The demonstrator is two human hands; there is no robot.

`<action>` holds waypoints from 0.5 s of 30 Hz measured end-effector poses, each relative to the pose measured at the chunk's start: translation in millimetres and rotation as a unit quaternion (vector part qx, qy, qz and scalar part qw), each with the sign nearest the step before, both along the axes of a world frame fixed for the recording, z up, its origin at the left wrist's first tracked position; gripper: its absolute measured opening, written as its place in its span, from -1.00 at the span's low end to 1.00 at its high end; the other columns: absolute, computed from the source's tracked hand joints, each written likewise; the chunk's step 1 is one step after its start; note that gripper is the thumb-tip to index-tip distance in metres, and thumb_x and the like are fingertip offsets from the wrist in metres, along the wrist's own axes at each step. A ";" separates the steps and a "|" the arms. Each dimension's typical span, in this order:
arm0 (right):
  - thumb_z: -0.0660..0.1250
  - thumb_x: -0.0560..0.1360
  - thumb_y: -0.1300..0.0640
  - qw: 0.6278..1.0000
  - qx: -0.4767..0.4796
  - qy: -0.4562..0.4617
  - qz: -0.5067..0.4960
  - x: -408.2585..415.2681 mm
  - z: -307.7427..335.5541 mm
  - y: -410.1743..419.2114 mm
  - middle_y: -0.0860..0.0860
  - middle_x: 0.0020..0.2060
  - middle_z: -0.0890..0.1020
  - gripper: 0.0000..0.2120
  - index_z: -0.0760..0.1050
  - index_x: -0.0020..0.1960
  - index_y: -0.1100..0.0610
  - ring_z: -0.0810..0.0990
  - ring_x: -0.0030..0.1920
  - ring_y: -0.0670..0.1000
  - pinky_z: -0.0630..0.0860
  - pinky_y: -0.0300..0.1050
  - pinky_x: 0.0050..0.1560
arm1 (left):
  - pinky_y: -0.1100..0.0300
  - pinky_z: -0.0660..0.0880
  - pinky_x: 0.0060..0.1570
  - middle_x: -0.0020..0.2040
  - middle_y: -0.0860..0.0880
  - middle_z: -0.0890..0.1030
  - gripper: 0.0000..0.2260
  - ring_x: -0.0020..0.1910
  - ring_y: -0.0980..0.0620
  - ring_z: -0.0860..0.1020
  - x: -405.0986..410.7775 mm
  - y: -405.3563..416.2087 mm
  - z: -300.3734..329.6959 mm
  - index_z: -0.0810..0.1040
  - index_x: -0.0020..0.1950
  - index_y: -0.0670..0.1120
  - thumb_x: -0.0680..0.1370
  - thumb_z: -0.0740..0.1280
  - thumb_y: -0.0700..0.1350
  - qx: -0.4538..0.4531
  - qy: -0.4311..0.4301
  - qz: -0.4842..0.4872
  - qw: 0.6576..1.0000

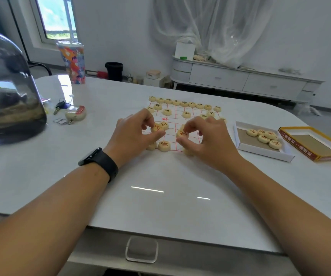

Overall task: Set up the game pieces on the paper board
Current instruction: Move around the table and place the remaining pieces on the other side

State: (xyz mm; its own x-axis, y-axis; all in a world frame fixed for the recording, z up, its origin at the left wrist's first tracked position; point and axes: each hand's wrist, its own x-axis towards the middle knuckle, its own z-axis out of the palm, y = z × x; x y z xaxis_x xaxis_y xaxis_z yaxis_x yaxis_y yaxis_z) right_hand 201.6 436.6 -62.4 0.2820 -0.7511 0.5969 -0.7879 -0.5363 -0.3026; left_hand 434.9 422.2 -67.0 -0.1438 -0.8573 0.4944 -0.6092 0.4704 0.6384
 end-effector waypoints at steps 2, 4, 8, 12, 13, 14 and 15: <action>0.45 0.50 -0.17 1.000 0.021 0.016 -0.001 -1.8 -4.0 3.1 -0.22 -0.11 0.62 -0.81 0.52 -0.03 -0.12 0.45 -0.05 -0.10 0.23 -0.09 0.11 | -0.13 0.51 0.11 -0.11 0.20 0.58 -0.71 -0.07 0.15 0.55 -0.4 0.7 -0.3 0.48 -0.06 0.01 0.47 0.50 0.14 0.003 0.010 0.003 1.000; 0.42 0.51 -0.19 0.998 0.039 0.053 0.005 -2.2 -7.8 4.8 -0.23 -0.10 0.62 -0.82 0.54 0.00 -0.11 0.45 0.00 -0.12 0.22 -0.06 0.16 | -0.14 0.50 0.12 -0.13 0.16 0.59 -0.70 -0.07 0.12 0.55 -2.4 1.3 -0.7 0.47 -0.09 0.00 0.48 0.49 0.15 0.007 0.019 -0.001 1.000; 0.36 0.52 -0.27 0.993 0.035 0.113 -0.014 -0.6 -9.9 3.8 -0.21 -0.02 0.62 -0.81 0.49 0.01 -0.20 0.43 0.14 -0.14 0.03 -0.11 0.16 | -0.16 0.49 0.12 -0.15 0.13 0.60 -0.70 -0.08 0.10 0.54 -6.5 3.8 -2.7 0.45 -0.13 0.01 0.48 0.49 0.15 0.012 0.033 -0.018 0.999; 0.30 0.50 -0.36 0.987 0.024 0.153 -0.032 -1.4 -14.1 -0.4 -0.19 0.01 0.61 -0.72 0.53 0.04 -0.19 0.40 0.23 -0.15 -0.02 -0.07 0.15 | -0.16 0.50 0.10 -0.16 0.13 0.59 -0.69 -0.09 0.08 0.55 -7.9 4.8 -2.3 0.44 -0.13 0.02 0.47 0.50 0.14 0.006 0.033 -0.020 0.999; 0.29 0.50 -0.36 0.986 0.016 0.164 -0.029 -1.5 -15.3 -1.2 -0.19 0.02 0.63 -0.70 0.55 0.04 -0.18 0.38 0.26 -0.15 -0.01 -0.06 0.15 | -0.16 0.51 0.10 -0.16 0.12 0.59 -0.69 -0.07 0.07 0.56 -8.3 5.1 -2.4 0.44 -0.13 0.02 0.45 0.51 0.14 0.005 0.033 -0.028 0.999; 0.28 0.50 -0.36 0.985 0.007 0.171 -0.026 -1.5 -15.8 -1.7 -0.20 0.04 0.64 -0.69 0.55 0.05 -0.17 0.37 0.27 -0.15 -0.01 -0.06 0.14 | -0.16 0.51 0.10 -0.15 0.12 0.60 -0.68 -0.05 0.05 0.57 -9.0 5.4 -2.2 0.44 -0.13 0.03 0.43 0.53 0.15 0.002 0.032 -0.038 0.999; 0.28 0.50 -0.36 0.985 0.001 0.168 -0.020 -0.9 -16.0 -1.7 -0.22 0.08 0.64 -0.69 0.56 0.05 -0.17 0.35 0.29 -0.14 0.00 -0.05 0.14 | -0.16 0.51 0.10 -0.14 0.11 0.61 -0.67 -0.03 0.04 0.59 -9.2 5.8 -2.1 0.44 -0.14 0.04 0.42 0.54 0.15 0.001 0.033 -0.047 0.998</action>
